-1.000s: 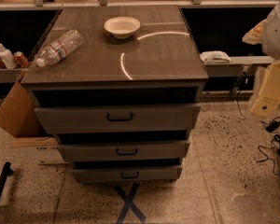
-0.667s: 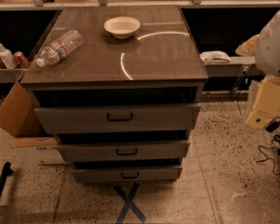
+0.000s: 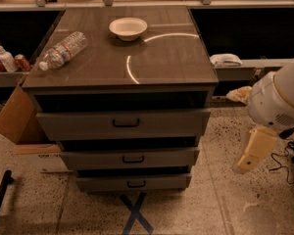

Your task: Open top drawer

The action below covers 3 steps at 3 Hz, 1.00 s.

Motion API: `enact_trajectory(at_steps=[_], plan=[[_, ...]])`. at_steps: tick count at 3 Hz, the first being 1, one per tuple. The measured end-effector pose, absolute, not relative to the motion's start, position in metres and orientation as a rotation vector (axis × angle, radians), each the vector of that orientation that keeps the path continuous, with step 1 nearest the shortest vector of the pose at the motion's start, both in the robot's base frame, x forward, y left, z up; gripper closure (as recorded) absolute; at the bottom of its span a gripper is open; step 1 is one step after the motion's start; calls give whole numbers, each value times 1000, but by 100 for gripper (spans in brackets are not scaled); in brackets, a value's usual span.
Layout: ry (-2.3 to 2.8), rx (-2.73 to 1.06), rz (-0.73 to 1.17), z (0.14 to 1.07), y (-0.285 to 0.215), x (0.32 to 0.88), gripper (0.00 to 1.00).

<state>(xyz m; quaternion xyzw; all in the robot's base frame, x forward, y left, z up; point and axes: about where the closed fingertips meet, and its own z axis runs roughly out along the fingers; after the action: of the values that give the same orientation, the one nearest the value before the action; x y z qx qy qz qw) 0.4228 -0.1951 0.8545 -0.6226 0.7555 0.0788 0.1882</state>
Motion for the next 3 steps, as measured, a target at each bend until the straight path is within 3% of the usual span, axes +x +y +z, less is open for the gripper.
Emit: enact_trajectory(at_steps=[2, 3], plan=[[2120, -1750, 225, 857, -193, 422, 0], [2066, -1815, 250, 814, -181, 433, 0]])
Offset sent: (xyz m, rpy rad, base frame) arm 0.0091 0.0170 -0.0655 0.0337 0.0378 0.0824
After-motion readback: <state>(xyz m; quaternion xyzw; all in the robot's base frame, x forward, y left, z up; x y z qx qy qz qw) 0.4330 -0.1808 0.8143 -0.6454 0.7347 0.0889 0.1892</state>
